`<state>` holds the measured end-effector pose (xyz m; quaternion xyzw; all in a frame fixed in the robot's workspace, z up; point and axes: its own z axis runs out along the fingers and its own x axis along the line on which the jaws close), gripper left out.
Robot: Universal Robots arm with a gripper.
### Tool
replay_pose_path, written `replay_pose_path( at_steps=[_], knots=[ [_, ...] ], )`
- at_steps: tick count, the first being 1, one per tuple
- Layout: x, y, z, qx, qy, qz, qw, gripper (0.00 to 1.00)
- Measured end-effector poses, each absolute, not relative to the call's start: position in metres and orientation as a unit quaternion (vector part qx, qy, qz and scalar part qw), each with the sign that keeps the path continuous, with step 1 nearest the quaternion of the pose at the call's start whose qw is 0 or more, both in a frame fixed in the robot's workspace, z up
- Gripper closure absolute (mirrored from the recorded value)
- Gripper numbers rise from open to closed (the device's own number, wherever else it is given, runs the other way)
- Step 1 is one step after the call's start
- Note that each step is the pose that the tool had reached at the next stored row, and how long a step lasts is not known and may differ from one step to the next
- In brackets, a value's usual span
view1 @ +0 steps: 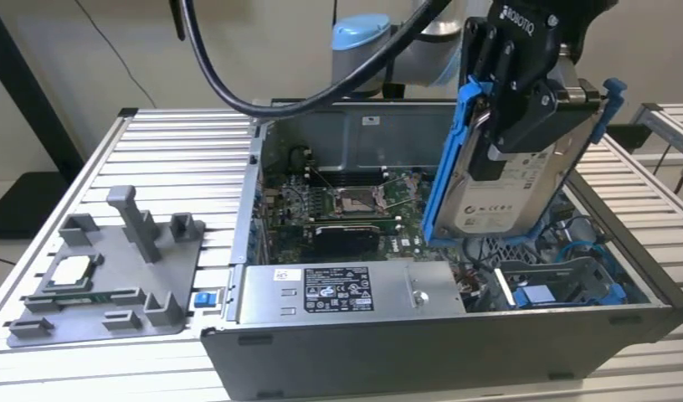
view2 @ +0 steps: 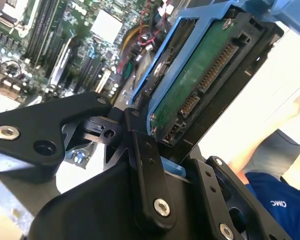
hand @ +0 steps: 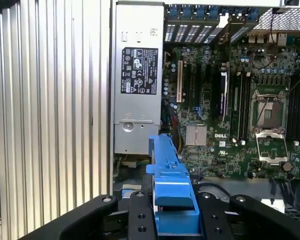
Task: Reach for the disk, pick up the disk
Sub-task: 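Pick up the disk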
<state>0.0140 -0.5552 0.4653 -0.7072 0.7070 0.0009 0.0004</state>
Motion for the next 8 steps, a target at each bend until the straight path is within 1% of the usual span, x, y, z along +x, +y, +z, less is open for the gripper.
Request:
replay_pose_path(
  at_steps=[8],
  knots=[
    [0.041, -0.557, 0.464, -0.707, 0.707, 0.001, 0.0, 1.0]
  ],
)
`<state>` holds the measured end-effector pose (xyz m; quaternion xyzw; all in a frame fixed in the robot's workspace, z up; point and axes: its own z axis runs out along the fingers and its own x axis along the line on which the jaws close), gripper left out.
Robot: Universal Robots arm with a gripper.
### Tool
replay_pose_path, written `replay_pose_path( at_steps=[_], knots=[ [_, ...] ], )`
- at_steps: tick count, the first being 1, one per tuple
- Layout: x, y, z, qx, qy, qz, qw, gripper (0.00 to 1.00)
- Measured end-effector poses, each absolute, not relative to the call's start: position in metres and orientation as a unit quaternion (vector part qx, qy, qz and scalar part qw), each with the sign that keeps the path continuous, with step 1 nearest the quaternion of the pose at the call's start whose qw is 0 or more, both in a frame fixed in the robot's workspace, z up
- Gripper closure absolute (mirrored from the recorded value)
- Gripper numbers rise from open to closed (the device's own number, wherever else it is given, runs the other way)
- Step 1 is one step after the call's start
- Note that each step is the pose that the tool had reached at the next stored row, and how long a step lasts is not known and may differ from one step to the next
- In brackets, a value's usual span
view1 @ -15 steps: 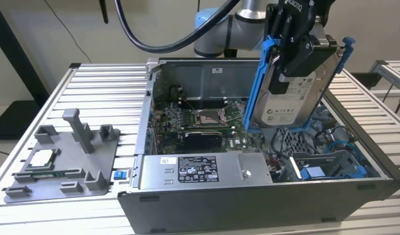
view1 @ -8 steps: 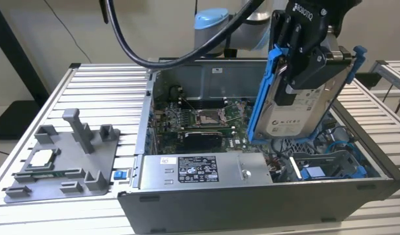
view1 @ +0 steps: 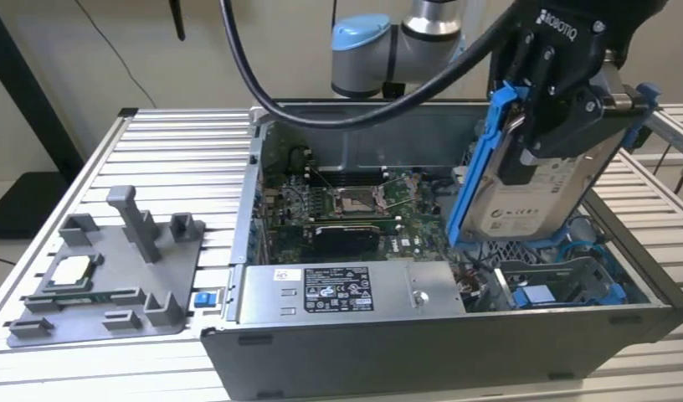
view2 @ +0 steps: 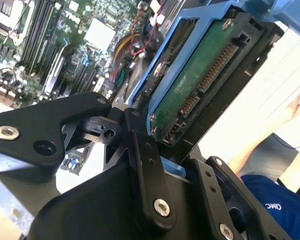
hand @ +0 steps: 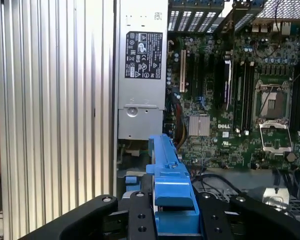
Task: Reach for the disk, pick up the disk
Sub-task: 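Pick up the disk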
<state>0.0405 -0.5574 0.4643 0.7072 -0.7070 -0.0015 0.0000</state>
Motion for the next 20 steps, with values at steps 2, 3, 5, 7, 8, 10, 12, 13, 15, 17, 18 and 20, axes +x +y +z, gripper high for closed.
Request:
replay_pose_path(
  at_steps=[2, 3, 5, 7, 8, 10, 12, 13, 15, 17, 18, 20],
  knots=[
    [0.049, -0.558, 0.464, 0.707, -0.707, -0.002, 0.0, 1.0],
    [0.053, -0.559, 0.464, 0.707, -0.707, -0.002, 0.0, 1.0],
    [0.061, -0.56, 0.464, 0.707, -0.707, -0.002, 0.0, 1.0],
    [0.068, -0.563, 0.464, 0.707, -0.707, -0.002, 0.0, 1.0],
    [0.072, -0.564, 0.463, 0.707, -0.707, -0.002, 0.0, 1.0],
    [0.078, -0.567, 0.463, 0.707, -0.707, -0.002, 0.001, 1.0],
    [0.084, -0.571, 0.463, 0.707, -0.707, -0.002, 0.001, 1.0],
    [0.086, -0.573, 0.463, 0.707, -0.707, -0.002, 0.001, 1.0],
    [0.091, -0.576, 0.462, 0.707, -0.707, -0.002, 0.001, 1.0],
    [0.095, -0.581, 0.462, 0.707, -0.707, -0.002, 0.001, 1.0],
    [0.095, -0.583, 0.462, 0.707, -0.707, -0.002, 0.001, 1.0],
    [0.096, -0.585, 0.462, 0.707, -0.707, -0.002, 0.001, 1.0]
  ],
)
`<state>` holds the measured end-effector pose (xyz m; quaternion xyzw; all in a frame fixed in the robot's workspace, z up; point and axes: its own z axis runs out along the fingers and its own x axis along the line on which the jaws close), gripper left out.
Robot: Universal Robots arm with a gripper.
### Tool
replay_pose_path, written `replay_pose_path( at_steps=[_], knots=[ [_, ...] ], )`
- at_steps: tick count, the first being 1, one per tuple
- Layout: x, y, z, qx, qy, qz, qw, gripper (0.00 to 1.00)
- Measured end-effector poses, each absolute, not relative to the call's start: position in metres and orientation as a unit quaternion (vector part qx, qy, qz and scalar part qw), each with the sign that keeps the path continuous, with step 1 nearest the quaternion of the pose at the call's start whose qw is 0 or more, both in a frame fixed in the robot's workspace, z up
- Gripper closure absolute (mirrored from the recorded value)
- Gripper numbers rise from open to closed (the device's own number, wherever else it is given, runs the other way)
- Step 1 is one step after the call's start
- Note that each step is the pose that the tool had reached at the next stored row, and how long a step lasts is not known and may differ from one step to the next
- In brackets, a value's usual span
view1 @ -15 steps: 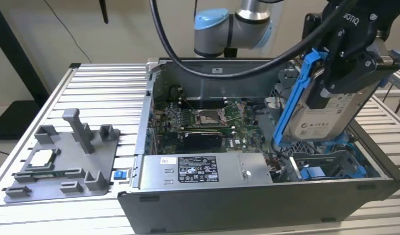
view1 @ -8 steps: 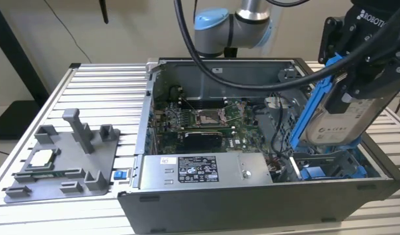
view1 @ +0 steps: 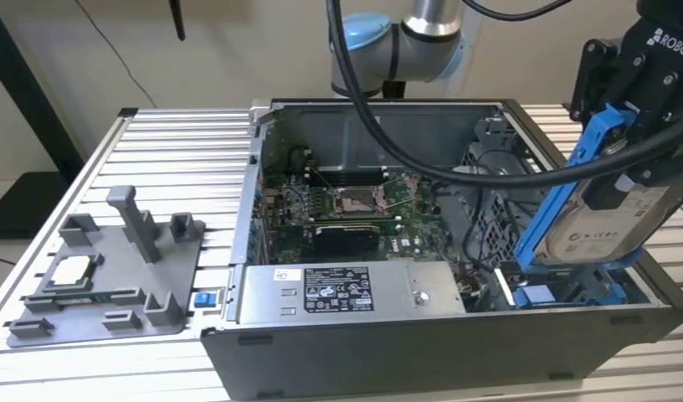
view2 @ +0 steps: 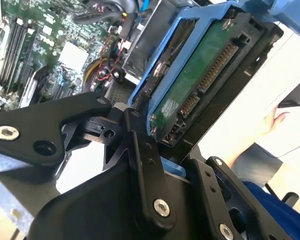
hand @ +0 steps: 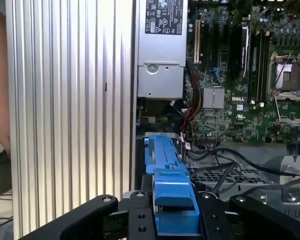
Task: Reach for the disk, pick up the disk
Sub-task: 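Pick up the disk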
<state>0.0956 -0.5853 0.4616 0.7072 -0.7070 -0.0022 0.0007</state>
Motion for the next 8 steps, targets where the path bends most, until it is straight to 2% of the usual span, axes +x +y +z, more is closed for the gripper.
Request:
replay_pose_path(
  at_steps=[8],
  knots=[
    [0.0956, -0.5859, 0.4614, 0.707, -0.707, -0.002, 0.001, 1.0]
  ],
)
